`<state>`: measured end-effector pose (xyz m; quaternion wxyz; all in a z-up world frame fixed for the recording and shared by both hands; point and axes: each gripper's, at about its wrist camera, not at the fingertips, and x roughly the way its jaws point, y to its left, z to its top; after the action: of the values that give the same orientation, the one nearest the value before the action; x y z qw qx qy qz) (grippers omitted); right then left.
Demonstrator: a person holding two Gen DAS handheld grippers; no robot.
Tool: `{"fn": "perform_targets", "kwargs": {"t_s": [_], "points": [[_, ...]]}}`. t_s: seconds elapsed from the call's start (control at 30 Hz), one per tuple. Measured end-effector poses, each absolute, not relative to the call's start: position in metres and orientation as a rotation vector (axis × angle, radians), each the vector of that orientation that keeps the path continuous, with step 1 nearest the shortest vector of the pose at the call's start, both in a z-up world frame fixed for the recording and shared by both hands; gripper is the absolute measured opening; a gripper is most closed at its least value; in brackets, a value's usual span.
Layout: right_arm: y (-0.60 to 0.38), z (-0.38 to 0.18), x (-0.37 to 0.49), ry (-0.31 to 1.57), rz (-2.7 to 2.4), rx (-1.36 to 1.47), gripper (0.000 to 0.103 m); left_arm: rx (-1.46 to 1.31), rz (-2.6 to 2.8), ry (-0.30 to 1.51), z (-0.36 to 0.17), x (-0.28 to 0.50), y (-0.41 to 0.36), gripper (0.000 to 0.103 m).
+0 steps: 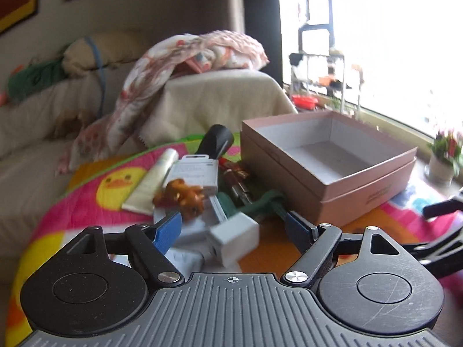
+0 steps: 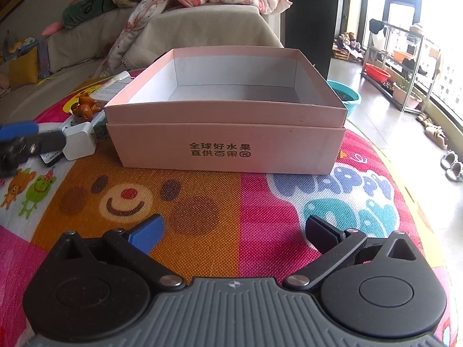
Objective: Organize rigid objects
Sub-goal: 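Grasp the white cube charger with the left tool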
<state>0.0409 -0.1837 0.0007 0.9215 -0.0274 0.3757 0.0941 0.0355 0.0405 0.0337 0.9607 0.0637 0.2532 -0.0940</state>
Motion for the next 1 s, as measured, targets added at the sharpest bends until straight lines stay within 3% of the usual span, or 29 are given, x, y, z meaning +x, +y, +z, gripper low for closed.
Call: {"fn": "perform_targets", "kwargs": {"t_s": [0.1, 0.17, 0.2, 0.23, 0.3, 0.37, 0.63, 0.83, 1.0], "points": [[-0.184, 0.001, 0.041, 0.773, 0.196, -0.060, 0.103, 0.118, -0.218, 0.575, 0.023, 0.059, 0.043, 0.084], [-0.183, 0.001, 0.041, 0.778, 0.202, -0.072, 0.103, 0.123, -0.239, 0.614, 0.014, 0.068, 0.043, 0.077], [-0.184, 0.002, 0.041, 0.780, 0.207, -0.075, 0.103, 0.132, -0.251, 0.620, 0.010, 0.069, 0.043, 0.071], [-0.184, 0.002, 0.042, 0.783, 0.211, -0.077, 0.103, 0.153, -0.252, 0.590, 0.007, 0.065, 0.042, 0.055], [-0.183, 0.003, 0.042, 0.783, 0.213, -0.081, 0.103, 0.177, -0.268, 0.562, 0.007, 0.058, 0.041, 0.047], [-0.183, 0.003, 0.042, 0.778, 0.210, -0.082, 0.103, 0.118, -0.303, 0.554, 0.010, 0.049, 0.048, 0.024], [-0.171, 0.006, 0.037, 0.762, 0.193, -0.112, 0.103, -0.001, -0.170, 0.530, 0.020, -0.033, 0.104, 0.024], [-0.097, 0.006, 0.032, 0.774, 0.426, -0.181, 0.103, -0.095, 0.004, 0.567, 0.012, -0.054, 0.154, 0.024], [-0.020, 0.008, 0.040, 0.717, 0.583, -0.276, 0.090, -0.228, -0.010, 0.608, 0.005, -0.050, 0.177, 0.026]]}}
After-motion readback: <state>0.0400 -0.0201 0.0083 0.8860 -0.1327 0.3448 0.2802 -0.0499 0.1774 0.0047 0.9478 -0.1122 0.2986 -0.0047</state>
